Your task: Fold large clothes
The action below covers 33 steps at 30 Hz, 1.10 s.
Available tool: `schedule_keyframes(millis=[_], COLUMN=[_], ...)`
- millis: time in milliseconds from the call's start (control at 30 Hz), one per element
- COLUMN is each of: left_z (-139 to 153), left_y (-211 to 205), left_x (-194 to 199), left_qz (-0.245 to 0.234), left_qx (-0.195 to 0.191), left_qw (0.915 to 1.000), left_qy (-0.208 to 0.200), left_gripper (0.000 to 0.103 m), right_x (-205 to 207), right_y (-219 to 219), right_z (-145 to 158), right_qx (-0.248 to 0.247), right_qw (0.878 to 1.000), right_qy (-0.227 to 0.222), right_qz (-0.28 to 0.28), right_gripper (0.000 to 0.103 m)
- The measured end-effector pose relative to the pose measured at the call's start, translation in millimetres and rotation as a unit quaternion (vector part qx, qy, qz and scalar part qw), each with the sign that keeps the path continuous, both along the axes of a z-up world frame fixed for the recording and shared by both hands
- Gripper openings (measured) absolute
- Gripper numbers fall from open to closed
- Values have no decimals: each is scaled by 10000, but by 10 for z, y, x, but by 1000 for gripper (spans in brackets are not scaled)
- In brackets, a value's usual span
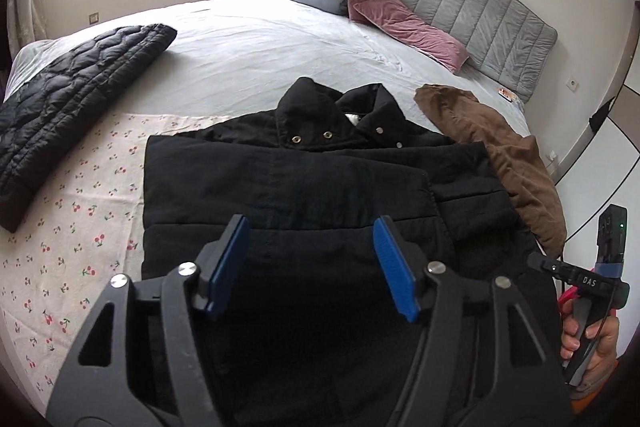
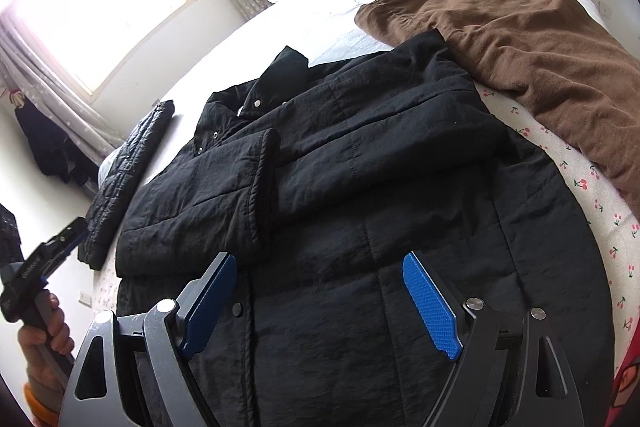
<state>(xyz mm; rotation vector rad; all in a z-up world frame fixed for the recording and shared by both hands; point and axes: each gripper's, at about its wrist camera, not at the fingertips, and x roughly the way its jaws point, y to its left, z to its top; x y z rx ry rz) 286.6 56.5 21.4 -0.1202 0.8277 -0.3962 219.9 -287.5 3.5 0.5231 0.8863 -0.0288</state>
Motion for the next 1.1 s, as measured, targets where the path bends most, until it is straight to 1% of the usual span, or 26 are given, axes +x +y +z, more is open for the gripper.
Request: schedule_keyframes(millis=[33, 67, 133, 233, 333, 367, 400, 433, 467, 500, 533, 567, 667, 733, 767, 800, 833, 867, 933, 967, 1000, 1067, 1100], left_z=[-99, -198, -351, -461, -497, -505, -514, -534, -545, -549, -552, -544, -508, -536, -579, -645, -728, -830, -1037, -1060, -1032, -936, -874], left_y=[96, 208, 406, 619, 714, 715, 704, 689, 648, 603, 568, 520, 409, 324, 272, 219, 160, 95, -6, -15, -14, 11, 20], left_x=[22, 51, 106, 157, 219, 236, 256, 283, 294, 304, 314, 312, 292, 290, 293, 300, 312, 327, 354, 342, 316, 272, 234], left_qz=[122, 271, 523, 736, 761, 747, 716, 674, 606, 529, 452, 363, 103, -43, -103, -146, -187, -229, -249, -236, -195, -133, -111], left_qx=[-45, -99, -273, -406, -536, -582, -621, -638, -637, -617, -588, -583, -729, -800, -768, -673, -527, -324, 68, 90, 65, -133, -214], left_qw=[9999, 9993, 9974, 9953, 9944, 9942, 9942, 9943, 9947, 9953, 9960, 9966, 9969, 9964, 9964, 9966, 9967, 9964, 9942, 9946, 9954, 9948, 9945], left_qy=[114, 238, 413, 476, 505, 504, 507, 520, 529, 522, 504, 458, 272, 274, 344, 450, 585, 746, 1047, 1005, 937, 1002, 1015], left_gripper=[48, 44, 32, 24, 18, 17, 17, 17, 17, 16, 16, 16, 16, 16, 16, 16, 16, 16, 16, 16, 16, 25, 38], right_x=[13, 33, 141, 365, 611, 688, 764, 810, 856, 886, 894, 885, 845, 842, 854, 884, 919, 945, 955, 918, 843, 709, 635], right_y=[14, 37, 94, 241, 380, 418, 452, 487, 511, 524, 531, 531, 497, 456, 428, 414, 409, 411, 443, 440, 388, 312, 280], right_z=[-10, -27, -78, -204, -407, -493, -579, -645, -697, -712, -671, -580, -236, -43, -4, -15, -63, -142, -299, -348, -372, -353, -325], right_qx=[156, 361, 765, 1142, 1124, 1115, 1157, 1247, 1369, 1383, 1360, 1284, 929, 656, 500, 316, 145, 9, -411, -503, -468, -343, -312], right_qw=[9998, 9991, 9964, 9911, 9907, 9910, 9905, 9892, 9872, 9869, 9873, 9884, 9913, 9919, 9928, 9948, 9969, 9980, 9969, 9961, 9960, 9963, 9966], right_qy=[-87, -173, -228, -261, -40, 74, 174, 236, 279, 331, 257, 74, -454, -742, -777, -665, -448, -202, 332, 438, 458, 458, 433], right_qz=[51, 106, 284, 627, 763, 739, 722, 730, 772, 767, 783, 811, 820, 795, 767, 701, 633, 598, 580, 584, 615, 634, 621], right_gripper=[86, 86, 86, 85, 81, 78, 69, 45, 31, 19, 16, 15, 14, 13, 14, 14, 16, 20, 23, 26, 32, 44, 52])
